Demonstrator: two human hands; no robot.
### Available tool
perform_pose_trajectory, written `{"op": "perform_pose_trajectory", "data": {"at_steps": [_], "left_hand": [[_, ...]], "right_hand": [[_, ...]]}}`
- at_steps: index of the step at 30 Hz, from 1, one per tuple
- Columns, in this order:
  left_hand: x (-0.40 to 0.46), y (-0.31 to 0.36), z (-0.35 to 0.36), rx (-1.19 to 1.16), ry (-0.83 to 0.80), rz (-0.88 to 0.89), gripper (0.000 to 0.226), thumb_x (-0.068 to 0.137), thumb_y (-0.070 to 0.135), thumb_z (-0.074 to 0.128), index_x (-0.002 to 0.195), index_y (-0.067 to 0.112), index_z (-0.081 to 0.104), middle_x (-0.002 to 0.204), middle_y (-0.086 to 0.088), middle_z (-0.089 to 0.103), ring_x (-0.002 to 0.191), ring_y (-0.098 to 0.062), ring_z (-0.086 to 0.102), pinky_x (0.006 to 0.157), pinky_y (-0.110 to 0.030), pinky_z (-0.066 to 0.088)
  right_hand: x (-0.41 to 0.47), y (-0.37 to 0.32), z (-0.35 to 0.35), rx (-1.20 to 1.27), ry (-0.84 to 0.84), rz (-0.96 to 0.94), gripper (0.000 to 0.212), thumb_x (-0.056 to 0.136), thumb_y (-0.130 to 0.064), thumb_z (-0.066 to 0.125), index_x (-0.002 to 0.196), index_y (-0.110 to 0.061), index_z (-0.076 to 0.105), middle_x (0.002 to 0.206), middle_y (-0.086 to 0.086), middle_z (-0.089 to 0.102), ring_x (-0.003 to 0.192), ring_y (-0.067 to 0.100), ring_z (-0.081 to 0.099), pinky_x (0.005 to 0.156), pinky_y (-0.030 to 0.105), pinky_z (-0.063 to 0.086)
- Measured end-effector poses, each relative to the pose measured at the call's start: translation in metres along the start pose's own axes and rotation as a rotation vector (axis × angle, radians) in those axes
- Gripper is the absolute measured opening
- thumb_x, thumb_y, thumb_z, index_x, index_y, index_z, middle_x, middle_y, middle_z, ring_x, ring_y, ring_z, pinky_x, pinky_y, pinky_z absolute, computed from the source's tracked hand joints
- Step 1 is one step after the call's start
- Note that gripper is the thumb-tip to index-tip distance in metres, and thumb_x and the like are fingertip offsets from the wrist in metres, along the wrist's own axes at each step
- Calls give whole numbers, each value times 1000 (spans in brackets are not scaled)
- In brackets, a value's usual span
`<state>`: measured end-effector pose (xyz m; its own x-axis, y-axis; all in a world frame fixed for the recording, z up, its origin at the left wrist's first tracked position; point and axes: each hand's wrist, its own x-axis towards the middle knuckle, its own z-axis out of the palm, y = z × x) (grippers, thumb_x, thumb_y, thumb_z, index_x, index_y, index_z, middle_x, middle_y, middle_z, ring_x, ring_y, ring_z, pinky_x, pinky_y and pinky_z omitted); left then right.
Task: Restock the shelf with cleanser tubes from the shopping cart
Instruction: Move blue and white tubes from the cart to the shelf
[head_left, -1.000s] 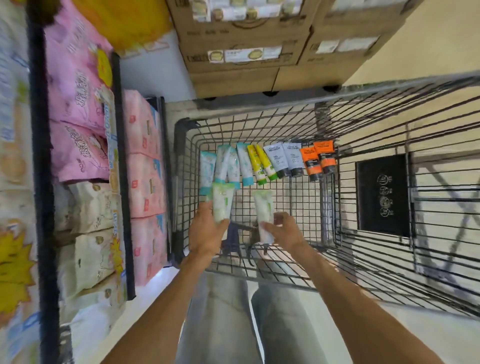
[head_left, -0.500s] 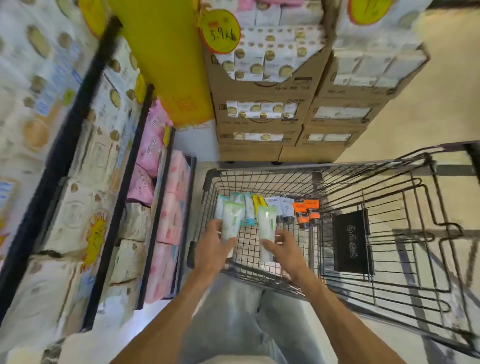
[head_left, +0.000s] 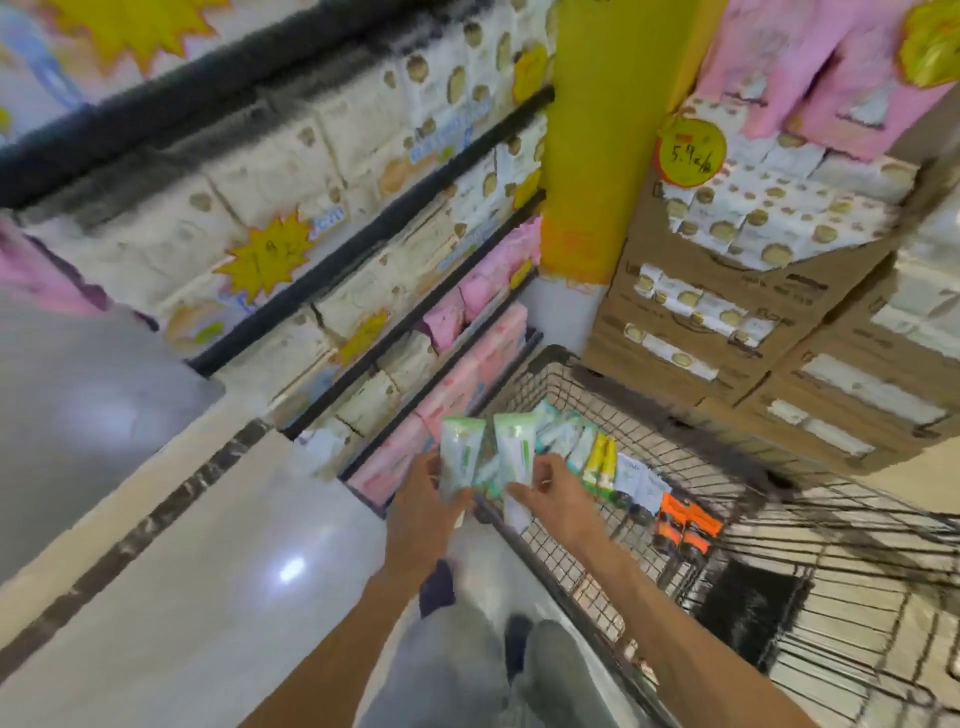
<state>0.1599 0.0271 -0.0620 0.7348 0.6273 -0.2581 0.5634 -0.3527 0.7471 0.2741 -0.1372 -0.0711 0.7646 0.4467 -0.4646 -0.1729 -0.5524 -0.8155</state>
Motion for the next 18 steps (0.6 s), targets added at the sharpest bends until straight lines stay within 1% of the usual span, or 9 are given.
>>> {"op": "perform_pose_trajectory", "data": {"at_steps": [2,3,4,6,8,10,12,15,18], "left_hand": [[-25,-19,-19,-14,108,-55,37,90,43,76,117,36,51,110,12,65,97,-12,65,81,-32,53],[-39,-28,-29,-22,169,-82,40,90,47,75,120,37,51,113,13,65,98,-12,65,85,-34,55],[-52,-38,-40,-33,228,-104,42,90,49,76,120,39,49,113,15,64,98,-10,65,86,-34,55],[-79,-59,-61,-48,327,-146,43,89,45,78,117,42,45,110,17,63,96,-8,64,82,-32,55],[-108,-78,-82,-61,416,-211,43,88,41,80,114,39,46,107,16,63,94,-8,64,76,-32,55],[-139,-101,-103,-91,506,-269,44,87,38,80,114,37,46,106,16,63,92,-8,63,74,-31,55],[-176,-126,-124,-114,591,-320,45,86,39,80,115,38,45,108,16,63,92,-7,63,76,-31,55],[-238,-166,-153,-141,707,-364,45,88,40,78,119,38,46,111,16,62,94,-5,63,76,-30,54],[-305,-206,-180,-180,834,-413,45,88,39,78,120,37,47,112,17,62,95,-5,64,79,-34,56]], "right_hand": [[-7,-11,20,-38,-93,-31,29,92,-24,77,105,-21,50,84,-3,56,66,5,52,55,12,43],[-12,-19,32,-66,-131,-52,31,90,-27,79,99,-28,49,87,3,60,67,10,56,60,23,52],[-14,-20,46,-92,-156,-65,34,86,-33,81,93,-33,48,90,8,62,69,16,60,65,41,58],[-17,-24,77,-146,-237,-124,36,79,-41,84,90,-36,50,93,10,65,71,27,64,67,56,58],[-38,-47,108,-214,-294,-193,38,80,-40,84,97,-30,51,99,10,67,80,34,67,71,47,56],[-65,-68,142,-242,-364,-248,37,85,-28,83,105,-17,54,106,15,67,93,34,66,73,38,51],[-88,-77,179,-278,-458,-291,36,87,-22,81,109,-11,55,105,16,66,88,27,65,70,33,51],[-133,-83,239,-298,-573,-365,33,88,-16,81,106,-11,54,94,6,65,78,17,62,58,17,48],[-191,-84,298,-338,-662,-455,34,87,-19,81,105,-12,53,88,1,62,73,12,60,57,14,45]]}}
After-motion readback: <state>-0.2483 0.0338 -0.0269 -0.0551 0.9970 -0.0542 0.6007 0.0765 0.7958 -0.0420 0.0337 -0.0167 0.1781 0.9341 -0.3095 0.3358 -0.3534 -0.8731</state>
